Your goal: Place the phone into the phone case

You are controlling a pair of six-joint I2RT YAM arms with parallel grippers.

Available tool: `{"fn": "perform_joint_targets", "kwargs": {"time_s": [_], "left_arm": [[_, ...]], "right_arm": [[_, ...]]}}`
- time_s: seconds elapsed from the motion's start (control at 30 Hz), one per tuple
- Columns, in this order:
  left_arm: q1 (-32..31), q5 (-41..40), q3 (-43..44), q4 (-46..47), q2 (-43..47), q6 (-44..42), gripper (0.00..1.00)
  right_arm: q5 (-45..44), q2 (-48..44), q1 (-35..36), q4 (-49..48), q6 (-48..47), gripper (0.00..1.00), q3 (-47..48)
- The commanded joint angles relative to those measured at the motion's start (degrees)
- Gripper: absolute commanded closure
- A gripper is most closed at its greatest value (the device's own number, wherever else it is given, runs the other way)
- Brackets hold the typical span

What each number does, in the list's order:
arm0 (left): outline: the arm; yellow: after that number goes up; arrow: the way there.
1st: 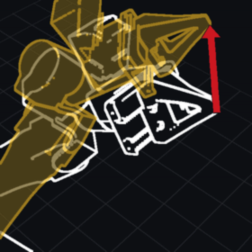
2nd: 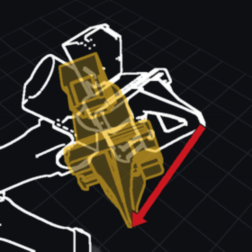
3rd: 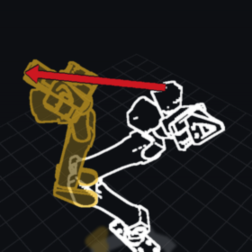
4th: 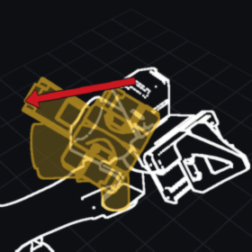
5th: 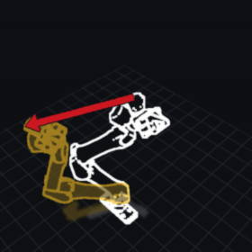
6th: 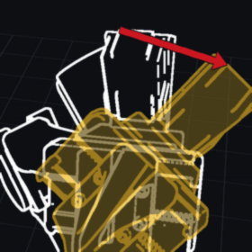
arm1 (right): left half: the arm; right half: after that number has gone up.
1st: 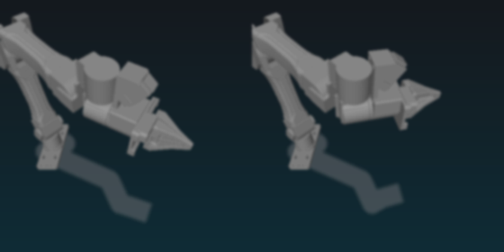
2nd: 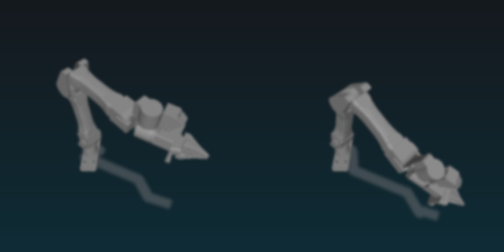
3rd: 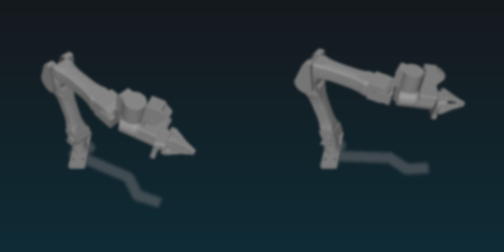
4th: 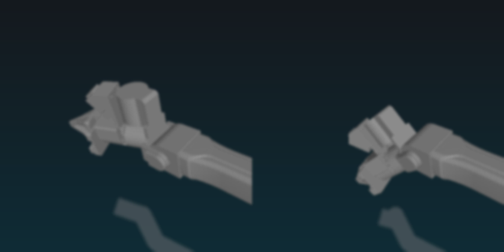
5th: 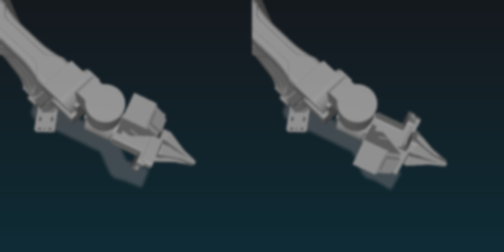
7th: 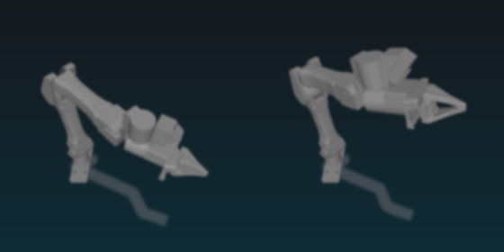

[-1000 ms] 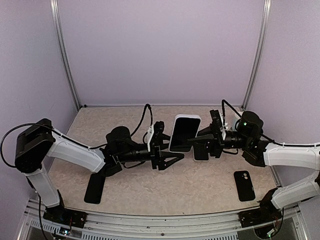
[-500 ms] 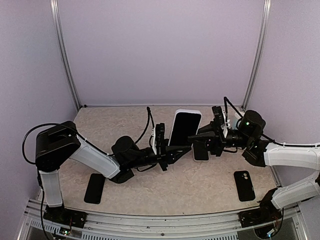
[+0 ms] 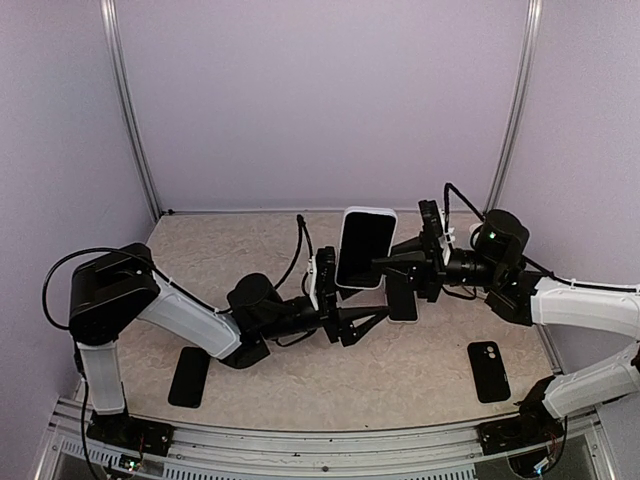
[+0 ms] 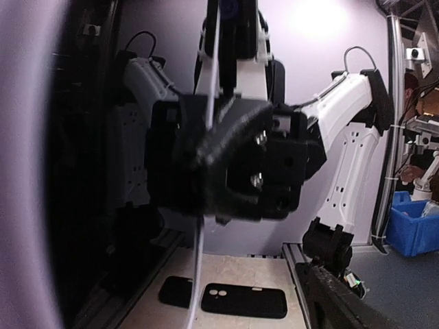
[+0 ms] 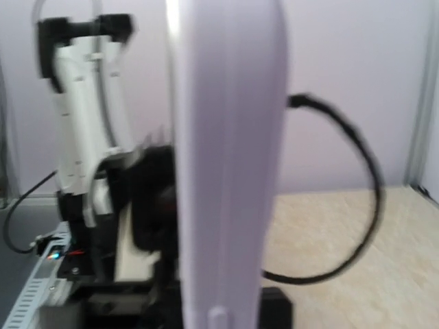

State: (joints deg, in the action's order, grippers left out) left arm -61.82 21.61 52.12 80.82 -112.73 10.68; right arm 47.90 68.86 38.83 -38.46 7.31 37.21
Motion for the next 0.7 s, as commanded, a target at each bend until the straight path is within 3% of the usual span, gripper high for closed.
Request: {"fn": "perform_joint_targets", "kwargs": {"time_s": [0.0, 0.13, 0.23, 0.37, 0.5, 0.67], "left_arm": [[-0.7, -8.1, -5.2, -6.5, 2.9, -2.0, 0.12], [-0.6, -29.5, -14.3, -10.2, 7.5, -3.0, 0.05], [-0.6, -42.5, -16.7, -18.9, 13.8, -4.4, 0.03], [-0.4, -55.2, -14.2, -33.6, 19.0, -4.8, 0.02], [-0.2, -61.9, -11.8, -43.1, 21.1, -4.0, 0.01], [1.5, -61.9, -11.1, -50.6, 23.6, 0.3, 0.01]], "right_arm": [[-10.5, 0.2, -0.4, 13.1, 0.4, 1.00, 8.4], [-20.0, 4.0, -3.0, 28.1, 5.8, 1.00, 15.6], [-25.9, 8.2, -5.2, 37.7, 10.3, 1.00, 20.4], [-21.1, 18.0, -6.4, 41.9, 14.9, 1.00, 24.2], [-14.9, 25.8, -6.4, 39.3, 19.0, 1.00, 26.2], [-12.7, 34.2, -6.7, 43.0, 19.7, 1.00, 30.4]]}}
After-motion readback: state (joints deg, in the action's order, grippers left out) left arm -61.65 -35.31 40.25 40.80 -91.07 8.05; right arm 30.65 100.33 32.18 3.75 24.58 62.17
